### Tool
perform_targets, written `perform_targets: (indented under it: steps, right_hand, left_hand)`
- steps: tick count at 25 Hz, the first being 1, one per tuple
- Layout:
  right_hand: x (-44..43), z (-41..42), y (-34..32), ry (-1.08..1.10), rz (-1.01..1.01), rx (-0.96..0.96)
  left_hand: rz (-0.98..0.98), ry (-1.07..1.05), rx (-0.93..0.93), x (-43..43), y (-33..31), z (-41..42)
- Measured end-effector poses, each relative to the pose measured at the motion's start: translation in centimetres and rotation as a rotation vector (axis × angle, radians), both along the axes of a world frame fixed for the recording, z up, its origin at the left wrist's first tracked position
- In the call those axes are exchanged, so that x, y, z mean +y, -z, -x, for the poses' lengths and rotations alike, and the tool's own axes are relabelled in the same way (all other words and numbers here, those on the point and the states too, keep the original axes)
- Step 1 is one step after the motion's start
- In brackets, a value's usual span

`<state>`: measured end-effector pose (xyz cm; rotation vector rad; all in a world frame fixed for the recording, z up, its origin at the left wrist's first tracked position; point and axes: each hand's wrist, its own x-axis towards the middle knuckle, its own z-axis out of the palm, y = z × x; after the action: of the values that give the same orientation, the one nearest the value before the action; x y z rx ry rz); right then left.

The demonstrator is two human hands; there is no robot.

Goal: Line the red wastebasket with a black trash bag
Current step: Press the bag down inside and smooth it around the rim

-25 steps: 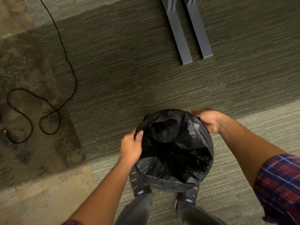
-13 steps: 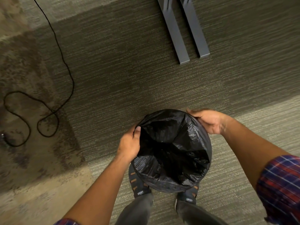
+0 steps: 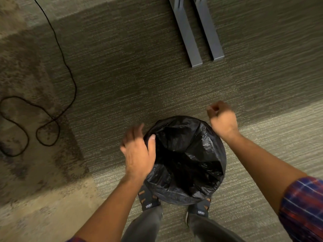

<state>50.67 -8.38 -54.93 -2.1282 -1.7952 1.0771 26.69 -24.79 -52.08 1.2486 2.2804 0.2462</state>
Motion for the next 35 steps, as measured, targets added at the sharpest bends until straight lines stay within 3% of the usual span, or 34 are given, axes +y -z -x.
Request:
perform_targets:
  steps: [2,4,6,8,12,15,18,21,23,29,32,35]
  right_hand:
    - [-2.1,1.4,-3.1,-0.128,-0.294,0.111]
    - [-5.1,3.5,-4.5,-0.301,-0.233,0.261]
    - [-7.5,5.1,-3.3,-0.512,0.146,0.242]
    - [-8.2,5.9,0.3,-0.551,0.434,0.169]
    - [-6.9,6.8,5.2,-0.484,0.545,0.024]
    - [-5.1,6.7,6.9,-0.444,0.608,-0.022]
    - [-5.2,6.6,6.1,-0.584,0.560,-0.112]
    - [-8.3,6.6,2.7,-0.880,0.156,-0.355]
    - [-10.8,6.3,1.2,-1.027,0.002,-0.435]
    - [-13.3,4.4,5.8,-1.244,0.413,-0.642]
    - [-14.0,4.4,7.6,-1.224,0.436,-0.634]
    - [-14.8,4.4,9.0,-1.205,0.455,-0.654]
  left_hand:
    - [-0.283,0.221,0.038,-1.6,0.4,-1.0]
    - [-0.290,0.452,-0.140,-2.9,1.7,-2.1]
    - [-0.075,0.540,-0.282,-2.7,2.7,-3.1]
    - [0.247,0.604,-0.213,-1.7,3.6,-3.9]
    - [0.786,1.040,0.115,-2.2,4.9,-5.7]
    - [0.910,1.134,0.198,-4.2,6.1,-6.1]
    - [0.862,1.055,0.161,-4.6,6.1,-5.4]
    - [0.604,0.968,0.060,-3.0,4.6,-5.6]
    - [0.501,0.804,-0.054,-1.4,4.5,-5.8]
    - [0.458,-0.007,-0.422,2.4,7.7,-4.3]
    - [0.474,-0.071,-0.508,3.2,9.3,-4.0]
    - [0.492,-0.042,-0.480,2.7,10.2,-3.8]
